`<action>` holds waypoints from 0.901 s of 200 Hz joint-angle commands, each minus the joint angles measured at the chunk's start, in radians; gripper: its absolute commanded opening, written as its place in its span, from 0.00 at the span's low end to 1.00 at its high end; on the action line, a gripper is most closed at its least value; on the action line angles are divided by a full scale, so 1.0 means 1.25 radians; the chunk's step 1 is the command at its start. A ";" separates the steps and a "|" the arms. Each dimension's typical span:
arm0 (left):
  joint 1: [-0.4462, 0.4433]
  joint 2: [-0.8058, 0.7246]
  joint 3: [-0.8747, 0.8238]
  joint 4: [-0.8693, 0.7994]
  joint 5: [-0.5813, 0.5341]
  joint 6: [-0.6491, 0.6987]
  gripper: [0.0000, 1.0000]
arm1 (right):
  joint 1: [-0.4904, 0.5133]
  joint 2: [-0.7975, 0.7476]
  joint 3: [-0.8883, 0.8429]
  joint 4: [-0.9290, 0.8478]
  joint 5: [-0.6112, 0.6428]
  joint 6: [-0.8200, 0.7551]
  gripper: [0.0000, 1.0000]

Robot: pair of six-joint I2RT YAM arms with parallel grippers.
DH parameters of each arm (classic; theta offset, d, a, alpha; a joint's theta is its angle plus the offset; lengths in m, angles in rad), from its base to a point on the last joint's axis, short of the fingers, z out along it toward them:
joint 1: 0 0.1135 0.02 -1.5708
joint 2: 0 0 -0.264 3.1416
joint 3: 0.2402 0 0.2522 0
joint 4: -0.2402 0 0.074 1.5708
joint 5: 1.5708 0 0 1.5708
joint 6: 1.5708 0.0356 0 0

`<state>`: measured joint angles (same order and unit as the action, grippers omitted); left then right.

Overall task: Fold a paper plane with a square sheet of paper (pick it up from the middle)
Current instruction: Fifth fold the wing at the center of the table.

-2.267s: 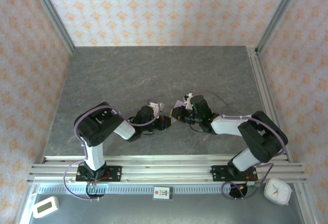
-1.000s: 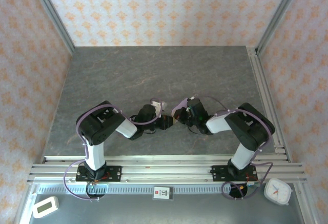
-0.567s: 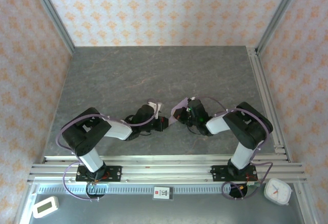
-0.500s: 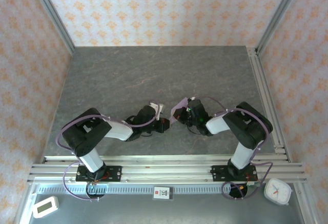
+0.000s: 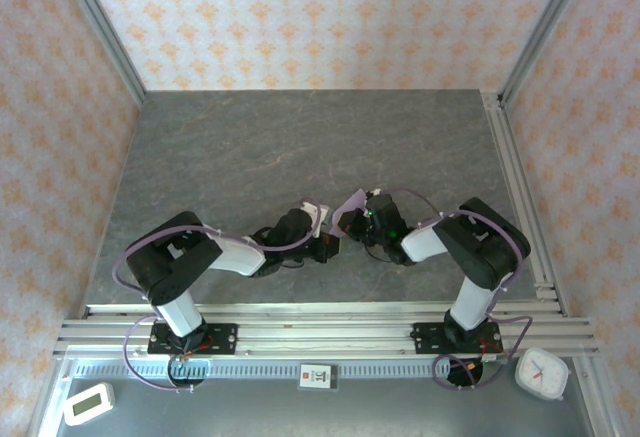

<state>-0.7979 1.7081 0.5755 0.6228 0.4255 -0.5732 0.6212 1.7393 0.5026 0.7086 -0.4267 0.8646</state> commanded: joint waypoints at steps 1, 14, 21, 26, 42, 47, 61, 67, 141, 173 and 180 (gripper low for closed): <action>0.001 0.031 0.037 0.002 -0.029 0.035 0.00 | -0.002 0.044 -0.035 -0.115 0.026 -0.002 0.00; 0.005 0.044 0.048 -0.010 -0.038 0.044 0.00 | -0.002 0.044 -0.037 -0.113 0.026 -0.001 0.00; 0.008 0.051 0.054 -0.020 -0.046 0.047 0.00 | -0.002 0.045 -0.037 -0.113 0.026 0.001 0.00; 0.012 0.057 0.056 -0.023 -0.051 0.049 0.00 | -0.002 0.046 -0.039 -0.111 0.026 0.002 0.00; 0.024 0.071 0.054 -0.027 -0.061 0.054 0.00 | -0.002 0.047 -0.040 -0.110 0.024 0.003 0.00; 0.028 0.074 0.053 -0.029 -0.064 0.056 0.00 | -0.002 0.048 -0.040 -0.111 0.024 0.003 0.00; 0.035 0.079 0.046 -0.040 -0.075 0.061 0.00 | -0.002 0.048 -0.041 -0.113 0.026 0.004 0.00; 0.038 0.079 0.042 -0.045 -0.082 0.063 0.00 | -0.002 0.049 -0.040 -0.115 0.027 0.004 0.00; 0.067 0.093 -0.046 -0.015 -0.109 0.025 0.00 | -0.011 0.042 -0.045 -0.109 0.020 0.005 0.00; 0.085 0.120 -0.065 0.007 -0.107 -0.006 0.00 | -0.044 -0.005 -0.061 -0.121 0.022 -0.004 0.00; 0.085 0.127 -0.065 0.007 -0.107 -0.028 0.00 | -0.052 -0.017 -0.064 -0.125 0.021 -0.008 0.00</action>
<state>-0.7235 1.8000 0.5476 0.7471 0.3546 -0.5549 0.6071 1.7344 0.4824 0.7307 -0.4519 0.8757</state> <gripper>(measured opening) 0.048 0.039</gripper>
